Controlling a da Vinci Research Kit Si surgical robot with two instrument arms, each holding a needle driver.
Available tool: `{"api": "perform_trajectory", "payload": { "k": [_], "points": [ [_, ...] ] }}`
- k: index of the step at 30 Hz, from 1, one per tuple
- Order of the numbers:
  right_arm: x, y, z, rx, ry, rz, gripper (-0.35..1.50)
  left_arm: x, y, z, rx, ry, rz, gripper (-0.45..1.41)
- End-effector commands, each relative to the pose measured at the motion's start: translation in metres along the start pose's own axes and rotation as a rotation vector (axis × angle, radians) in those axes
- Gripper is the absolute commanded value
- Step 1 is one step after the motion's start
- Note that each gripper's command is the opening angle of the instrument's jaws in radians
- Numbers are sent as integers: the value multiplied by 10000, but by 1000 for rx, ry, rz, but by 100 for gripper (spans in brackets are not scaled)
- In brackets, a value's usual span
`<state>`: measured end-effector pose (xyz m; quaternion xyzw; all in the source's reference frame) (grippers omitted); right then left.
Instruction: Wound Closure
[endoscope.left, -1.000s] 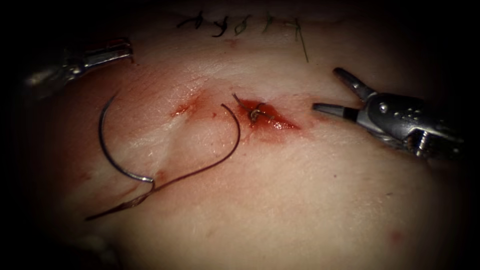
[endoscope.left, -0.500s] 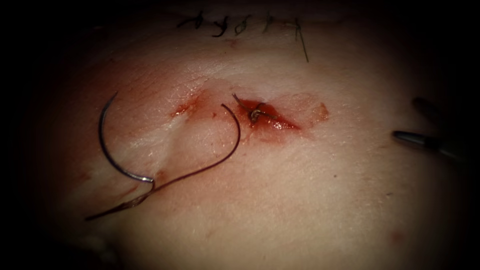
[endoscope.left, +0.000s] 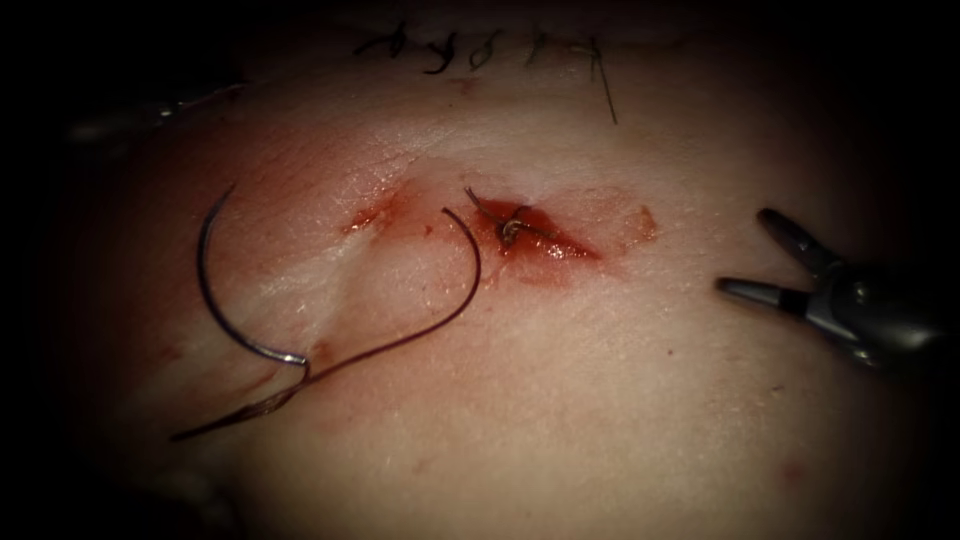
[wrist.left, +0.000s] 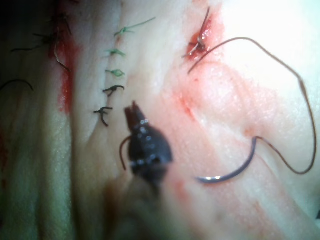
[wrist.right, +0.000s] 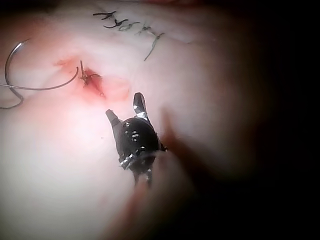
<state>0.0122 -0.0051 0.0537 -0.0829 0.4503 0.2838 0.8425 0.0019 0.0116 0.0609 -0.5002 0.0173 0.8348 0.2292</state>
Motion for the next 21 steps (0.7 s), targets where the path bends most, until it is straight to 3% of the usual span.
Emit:
{"api": "perform_trajectory", "payload": {
  "k": [1, 11, 14, 15, 16, 18, 19, 21],
  "points": [
    [-4, -9, 9, 8, 2, 0, 148, -4, 2, 7, -3, -4, 1, -45],
    [-7, -14, 12, 6, 2, -4, 148, -48, -26, 34, 14, -33, 55, -45],
    [-8, -15, 14, 7, 4, -5, 148, -65, -23, 45, 27, -54, 75, 68],
    [-8, -15, 14, 7, 4, -5, 148, -65, -23, 45, 27, -54, 75, 68],
    [-8, -15, 15, 7, 4, -5, 148, -75, -16, 54, 72, -80, 83, 113],
    [-8, -15, 15, 7, 4, -5, 148, -76, -15, 56, 97, -92, 83, 121],
    [-8, -16, 15, 7, 4, -5, 148, -76, -15, 58, 158, -120, 78, 140],
    [-8, -16, 15, 7, 4, -5, 148, -75, -14, 59, 176, -126, 75, 140]
  ]
}}
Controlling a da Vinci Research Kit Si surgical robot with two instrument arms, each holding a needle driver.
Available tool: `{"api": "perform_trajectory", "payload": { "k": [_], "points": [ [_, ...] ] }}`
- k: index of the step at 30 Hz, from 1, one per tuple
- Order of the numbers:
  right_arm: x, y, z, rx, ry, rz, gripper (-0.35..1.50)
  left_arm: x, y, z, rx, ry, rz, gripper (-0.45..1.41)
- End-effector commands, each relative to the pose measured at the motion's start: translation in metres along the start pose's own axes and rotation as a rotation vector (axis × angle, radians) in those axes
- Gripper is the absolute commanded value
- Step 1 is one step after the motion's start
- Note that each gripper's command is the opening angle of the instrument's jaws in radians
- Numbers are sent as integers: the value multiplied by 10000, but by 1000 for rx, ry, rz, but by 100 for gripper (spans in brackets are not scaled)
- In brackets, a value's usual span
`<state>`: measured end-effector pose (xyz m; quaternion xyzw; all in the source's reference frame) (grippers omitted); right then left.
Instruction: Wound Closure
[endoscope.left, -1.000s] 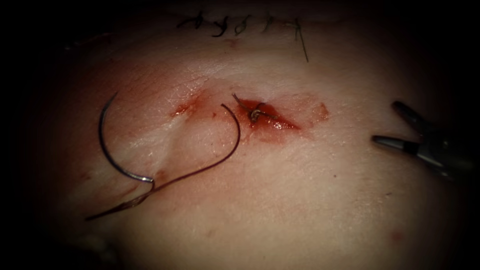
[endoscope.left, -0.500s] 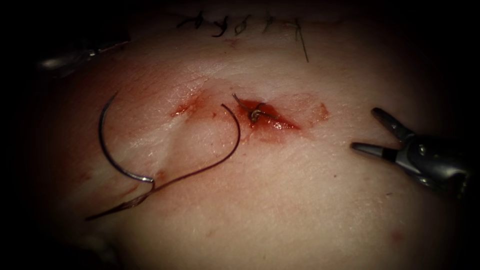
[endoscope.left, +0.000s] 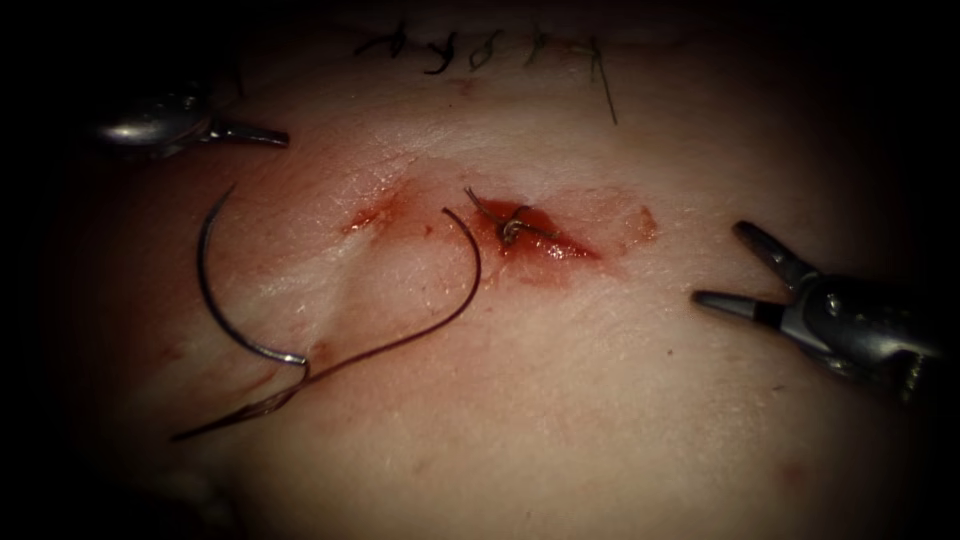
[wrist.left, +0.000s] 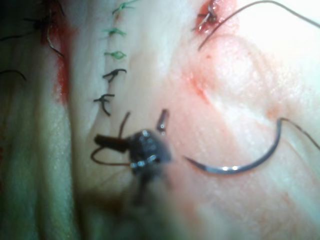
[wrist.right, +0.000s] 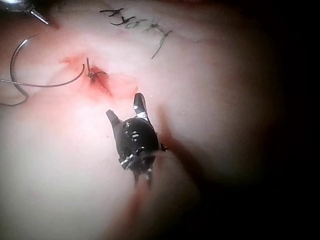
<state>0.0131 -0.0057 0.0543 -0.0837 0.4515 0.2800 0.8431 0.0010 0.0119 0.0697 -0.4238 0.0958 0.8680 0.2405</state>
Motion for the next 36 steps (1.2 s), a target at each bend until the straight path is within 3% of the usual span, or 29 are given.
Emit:
{"api": "perform_trajectory", "payload": {
  "k": [1, 6, 11, 16, 19, 22, 28, 30, 33, 35, 36],
  "points": [
    [-5, -8, 8, 3, 2, 1, 148, -1, 14, 4, -19, 8, -9, 140],
    [-6, -10, 9, 2, 3, 5, 148, 5, 29, -14, -37, 9, -22, 140],
    [-8, -13, 8, 4, 5, 9, 148, 18, 31, -73, -81, 5, -48, 140],
    [-8, -14, 8, 4, 5, 9, 148, 7, 26, -143, -97, -60, -37, 140],
    [-7, -15, 8, 4, 5, 9, 148, -1, 29, -158, -99, -64, -32, 135],
    [-6, -16, 9, 6, 6, 15, 148, -7, 42, -163, -116, -123, -31, 116],
    [-6, -18, 8, 10, 2, 14, 148, -6, 61, -150, -85, -144, -73, 110],
    [-6, -18, 6, 14, 0, 14, 148, -7, 79, -135, -195, -75, 72, 106],
    [-6, -18, 4, 15, 1, 13, 148, -11, 89, -131, -256, -60, 144, 101],
    [-6, -18, 4, 16, 1, 13, 148, -15, 97, -128, -293, -90, 199, 98],
    [-6, -19, 3, 17, 1, 13, 148, -25, 113, -125, -366, -171, 249, 93]
  ]
}}
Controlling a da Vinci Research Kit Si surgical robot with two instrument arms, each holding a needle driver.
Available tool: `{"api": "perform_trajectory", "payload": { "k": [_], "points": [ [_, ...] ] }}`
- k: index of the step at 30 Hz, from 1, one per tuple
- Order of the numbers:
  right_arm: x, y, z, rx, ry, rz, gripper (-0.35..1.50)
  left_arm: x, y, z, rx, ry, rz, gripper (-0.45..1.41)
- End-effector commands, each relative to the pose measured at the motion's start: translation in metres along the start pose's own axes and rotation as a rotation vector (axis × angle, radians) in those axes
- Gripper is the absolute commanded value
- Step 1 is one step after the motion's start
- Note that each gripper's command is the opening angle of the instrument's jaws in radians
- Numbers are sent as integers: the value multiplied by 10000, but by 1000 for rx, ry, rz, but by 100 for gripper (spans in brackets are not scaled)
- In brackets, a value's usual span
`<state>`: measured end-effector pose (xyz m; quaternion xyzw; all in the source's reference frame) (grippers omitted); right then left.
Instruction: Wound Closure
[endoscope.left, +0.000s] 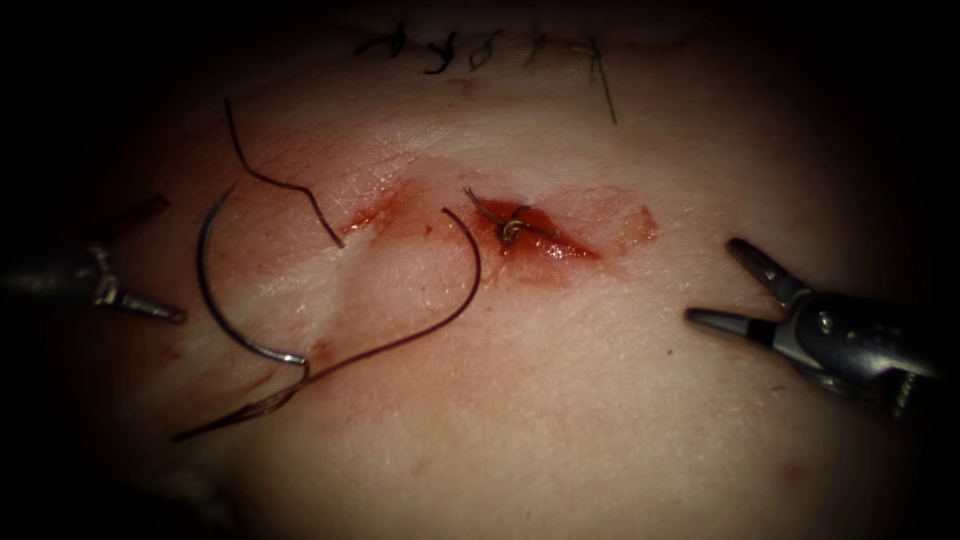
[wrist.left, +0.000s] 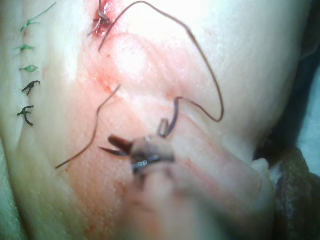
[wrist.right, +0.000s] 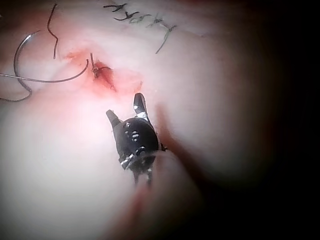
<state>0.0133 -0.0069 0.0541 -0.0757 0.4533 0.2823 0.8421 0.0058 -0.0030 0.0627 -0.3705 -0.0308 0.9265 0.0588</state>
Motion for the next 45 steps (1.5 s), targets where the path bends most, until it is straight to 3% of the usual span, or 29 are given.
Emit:
{"api": "perform_trajectory", "payload": {
  "k": [1, 6, 12, 13, 15, 19, 20, 22, 25, 34, 37, 38, 40, 42, 45],
  "points": [
    [-4, -7, 7, 4, 2, 1, 148, -2, 4, 8, -3, -1, 0, 93],
    [-4, -7, 7, 4, 2, 2, 148, -18, 23, 16, -103, -121, 103, 80],
    [-4, -8, 6, 5, 2, 8, 148, -18, -7, 13, -84, -241, 222, 68],
    [-4, -8, 6, 5, 2, 8, 147, -19, -18, 12, -76, -316, 269, 66],
    [-4, -7, 6, 5, 2, 7, 147, -19, -25, 13, -121, -373, 318, 59],
    [-4, -7, 7, 5, 2, 7, 147, -18, -29, 12, -171, -426, 380, 59],
    [-4, -7, 7, 4, 2, 7, 147, -17, -31, 12, -184, -446, 429, 73],
    [-4, -7, 7, 4, 2, 7, 147, -17, -32, 12, -191, -466, 456, 73],
    [-4, -7, 8, 4, 2, 7, 147, -11, -34, 19, -204, -520, 614, 69],
    [-5, -7, 8, 4, 2, 7, 148, 18, -49, 35, -178, -527, 820, 68],
    [-5, -7, 9, 3, 2, 7, 148, 27, -52, 45, -195, -547, 877, 24],
    [-5, -7, 9, 3, 2, 7, 148, 27, -52, 45, -195, -547, 877, 24],
    [-5, -7, 9, 3, 2, 6, 148, 27, -55, 50, -225, -562, 926, 6],
    [-5, -8, 9, 3, 2, 6, 148, 21, -56, 53, -289, -588, 974, -1],
    [-5, -8, 9, 3, 2, 6, 148, 16, -58, 55, -319, -601, 989, 6]
  ]
}}
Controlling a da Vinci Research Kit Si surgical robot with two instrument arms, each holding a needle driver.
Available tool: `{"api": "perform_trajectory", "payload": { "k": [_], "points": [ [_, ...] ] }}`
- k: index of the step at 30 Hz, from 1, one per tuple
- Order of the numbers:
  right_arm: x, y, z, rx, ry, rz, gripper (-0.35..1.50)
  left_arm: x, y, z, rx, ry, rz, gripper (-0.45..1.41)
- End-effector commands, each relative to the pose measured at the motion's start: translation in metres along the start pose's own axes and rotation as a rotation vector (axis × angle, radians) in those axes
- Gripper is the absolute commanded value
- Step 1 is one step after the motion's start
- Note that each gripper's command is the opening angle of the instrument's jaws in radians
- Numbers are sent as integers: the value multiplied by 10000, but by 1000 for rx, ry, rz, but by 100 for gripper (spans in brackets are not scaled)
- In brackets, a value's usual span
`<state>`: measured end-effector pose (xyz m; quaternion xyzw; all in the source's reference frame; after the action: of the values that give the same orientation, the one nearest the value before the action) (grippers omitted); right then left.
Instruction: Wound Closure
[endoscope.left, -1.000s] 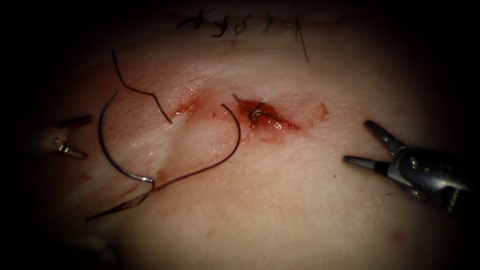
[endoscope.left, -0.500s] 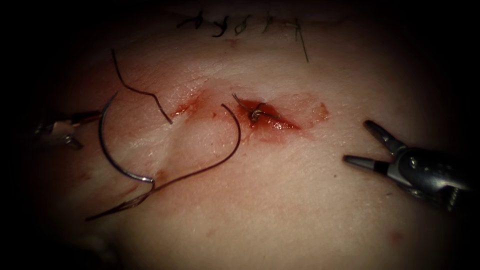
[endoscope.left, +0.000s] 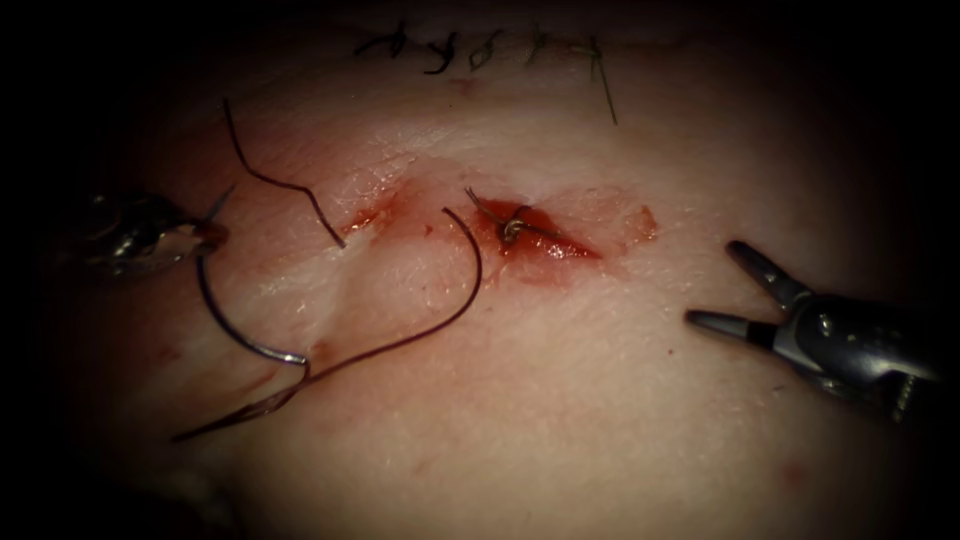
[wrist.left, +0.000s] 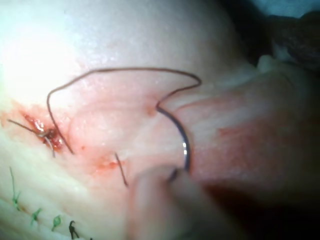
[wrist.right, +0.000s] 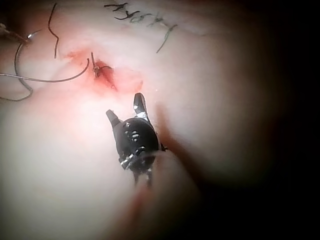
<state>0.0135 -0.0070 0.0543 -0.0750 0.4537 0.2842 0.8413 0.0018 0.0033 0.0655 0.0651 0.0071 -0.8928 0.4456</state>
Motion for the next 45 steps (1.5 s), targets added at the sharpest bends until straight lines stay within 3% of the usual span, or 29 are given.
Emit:
{"api": "perform_trajectory", "payload": {
  "k": [1, 4, 8, 9, 10, 15, 22, 26, 30, 37, 39, 45],
  "points": [
    [-4, -7, 7, 6, 3, 2, 148, 1, -1, 12, -13, 0, 22, 12],
    [-4, -7, 7, 6, 3, 8, 148, -5, -2, 18, -15, -7, 22, 17],
    [-4, -8, 7, 7, 3, 7, 148, -6, -3, 18, -19, -8, 13, 58],
    [-4, -8, 7, 6, 3, 7, 148, -5, -2, 16, -22, -8, 9, 78],
    [-4, -8, 7, 7, 3, 7, 148, -6, -1, 14, -23, -7, 8, 81],
    [-4, -8, 7, 7, 3, 7, 148, -7, 7, 9, -25, -5, 9, 78],
    [-4, -11, 9, 7, 5, 7, 148, -29, 5, -20, -37, 11, 2, 69],
    [-4, -12, 10, 9, 7, 6, 148, -41, 1, -37, -13, 12, -49, 71],
    [-5, -14, 10, 9, 7, 5, 148, -51, -4, -55, 68, 34, -170, 75],
    [-5, -15, 11, 9, 8, 5, 148, -36, 5, -61, 100, 123, -211, 71],
    [-5, -15, 11, 9, 8, 10, 148, -15, 22, -67, 99, 173, -242, 71],
    [-5, -15, 11, 9, 8, 10, 148, 1, 49, -67, 2, 192, -199, 81]
  ]
}}
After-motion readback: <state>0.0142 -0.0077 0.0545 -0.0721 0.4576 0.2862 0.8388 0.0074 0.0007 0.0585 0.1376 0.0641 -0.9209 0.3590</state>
